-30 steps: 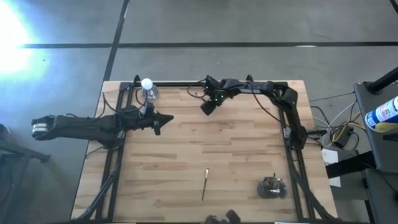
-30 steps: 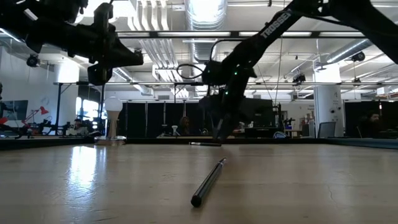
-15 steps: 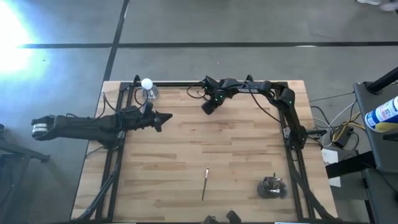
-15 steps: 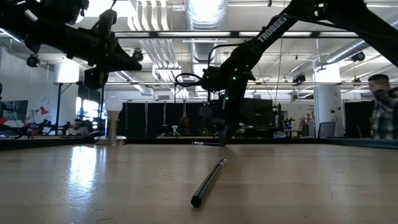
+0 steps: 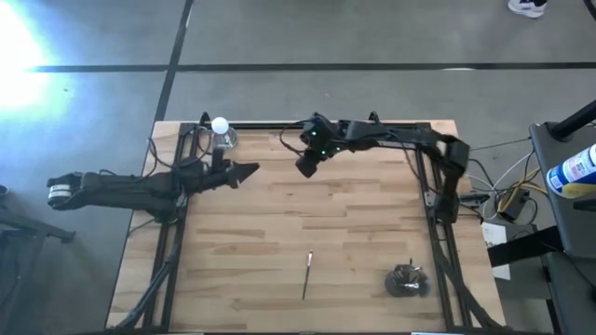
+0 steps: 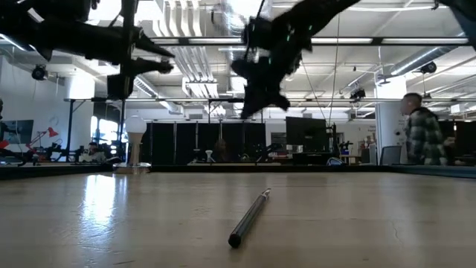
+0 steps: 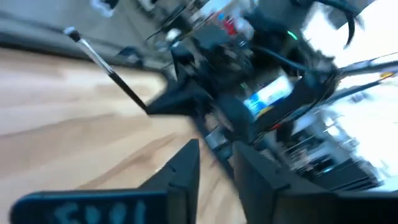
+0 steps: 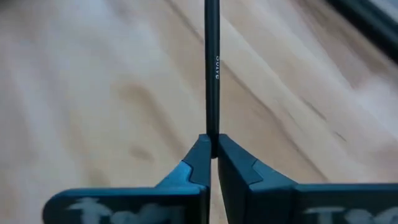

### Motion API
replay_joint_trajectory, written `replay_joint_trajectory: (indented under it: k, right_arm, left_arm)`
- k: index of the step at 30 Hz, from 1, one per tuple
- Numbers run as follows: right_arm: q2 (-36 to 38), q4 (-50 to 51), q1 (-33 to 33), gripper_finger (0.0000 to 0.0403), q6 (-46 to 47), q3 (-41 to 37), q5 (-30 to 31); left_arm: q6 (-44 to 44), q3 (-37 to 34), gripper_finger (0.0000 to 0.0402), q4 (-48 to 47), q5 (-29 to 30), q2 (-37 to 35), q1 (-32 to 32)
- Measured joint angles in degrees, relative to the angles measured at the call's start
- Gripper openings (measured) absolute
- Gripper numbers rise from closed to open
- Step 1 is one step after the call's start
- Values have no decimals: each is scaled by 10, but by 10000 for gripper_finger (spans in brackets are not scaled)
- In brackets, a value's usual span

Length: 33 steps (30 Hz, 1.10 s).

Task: Put items in baskets/containers
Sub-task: Put the blush brush into the brush holder

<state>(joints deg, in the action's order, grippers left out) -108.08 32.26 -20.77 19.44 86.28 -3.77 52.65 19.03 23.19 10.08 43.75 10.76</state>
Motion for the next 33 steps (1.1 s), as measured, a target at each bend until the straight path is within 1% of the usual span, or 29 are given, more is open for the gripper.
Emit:
replay_joint_trajectory:
  k: [4, 7, 9, 12, 18, 24, 30, 33]
  right_arm:
    - [64, -72, 39, 9, 41, -14, -14]
    - [101, -131, 65, 9, 78, -24, -13]
    - [122, -164, 80, 9, 97, -24, -12]
    - [140, -202, 97, 9, 120, -24, -13]
    - [144, -214, 111, 10, 164, -23, -10]
    - [143, -236, 126, 10, 165, -17, -12]
    - [144, -243, 131, 11, 166, -13, -12]
    - [144, -243, 132, 11, 166, -13, -14]
  left_arm:
    - [1, 0, 111, 82, 1, 2, 0]
    - [16, 0, 119, 142, 6, 7, 0]
    - [26, 1, 121, 163, 14, 10, 0]
    - [27, 13, 122, 171, 16, 17, 0]
    - [-16, 61, 122, 173, 12, 42, 0]
    - [-35, 108, 122, 170, -27, 89, 0]
    - [-48, 145, 122, 169, -33, 137, 0]
    - [-71, 166, 122, 173, -55, 151, 0]
